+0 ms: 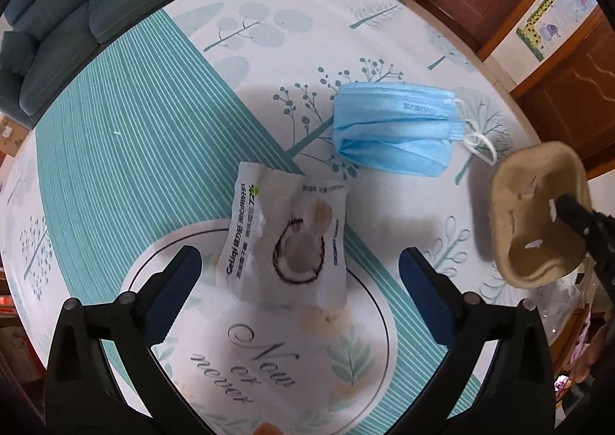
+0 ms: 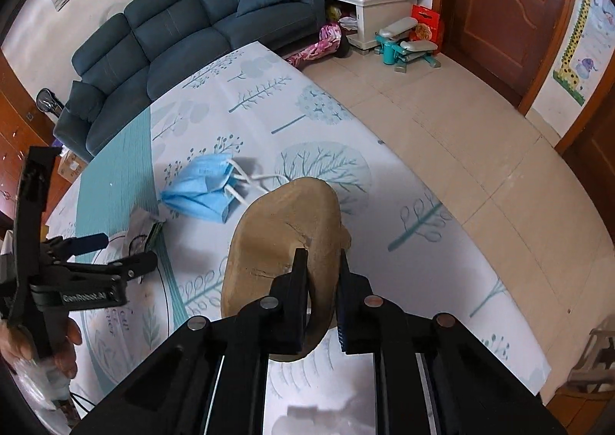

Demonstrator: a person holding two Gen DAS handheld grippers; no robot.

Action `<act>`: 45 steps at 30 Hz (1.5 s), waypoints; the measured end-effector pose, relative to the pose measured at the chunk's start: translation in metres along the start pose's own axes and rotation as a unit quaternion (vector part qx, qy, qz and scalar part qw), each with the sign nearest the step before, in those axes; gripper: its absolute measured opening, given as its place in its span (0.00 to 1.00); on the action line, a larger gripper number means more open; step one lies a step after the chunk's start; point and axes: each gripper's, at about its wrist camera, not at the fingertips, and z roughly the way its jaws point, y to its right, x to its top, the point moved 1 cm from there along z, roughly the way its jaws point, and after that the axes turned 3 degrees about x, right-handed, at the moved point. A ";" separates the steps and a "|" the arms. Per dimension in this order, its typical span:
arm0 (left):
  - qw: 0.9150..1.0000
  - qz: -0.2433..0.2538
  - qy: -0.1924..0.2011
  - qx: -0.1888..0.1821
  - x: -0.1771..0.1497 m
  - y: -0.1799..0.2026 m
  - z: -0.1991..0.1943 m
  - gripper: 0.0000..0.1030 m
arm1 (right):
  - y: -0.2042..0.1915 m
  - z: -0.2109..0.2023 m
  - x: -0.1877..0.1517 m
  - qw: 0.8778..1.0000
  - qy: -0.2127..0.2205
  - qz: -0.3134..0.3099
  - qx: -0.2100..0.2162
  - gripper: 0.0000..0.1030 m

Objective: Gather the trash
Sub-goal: 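Grasp the brown cup holder with right tool while left tool grasps white wrapper, then carry cup holder and wrapper over the bin and open both tools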

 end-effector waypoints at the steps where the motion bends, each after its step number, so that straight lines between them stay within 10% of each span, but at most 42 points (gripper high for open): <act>1: 1.000 -0.002 -0.002 0.002 0.001 0.000 0.003 0.98 | -0.002 0.002 0.002 1.000 -0.001 -0.001 0.002 0.12; 3: 1.000 -0.012 -0.017 0.017 0.002 -0.002 0.011 0.95 | -0.004 0.002 0.002 1.000 -0.001 -0.004 0.008 0.12; 10: 0.999 -0.035 -0.016 0.024 -0.006 -0.014 0.014 0.21 | -0.004 -0.005 -0.016 0.999 -0.006 -0.007 0.031 0.12; 12: 0.998 -0.059 -0.021 0.000 -0.014 -0.021 0.012 0.13 | -0.002 -0.013 -0.027 0.999 -0.004 -0.002 0.043 0.12; 19: 0.998 -0.054 -0.008 -0.006 -0.065 0.000 -0.018 0.08 | 0.011 -0.062 -0.080 0.997 0.015 0.008 0.079 0.12; 30: 0.993 0.025 0.007 -0.113 -0.218 0.104 -0.115 0.08 | 0.051 -0.171 -0.210 0.993 0.062 0.037 0.095 0.12; 45: 0.982 0.138 0.022 -0.129 -0.354 0.222 -0.153 0.08 | 0.105 -0.242 -0.372 0.993 0.083 0.080 0.033 0.12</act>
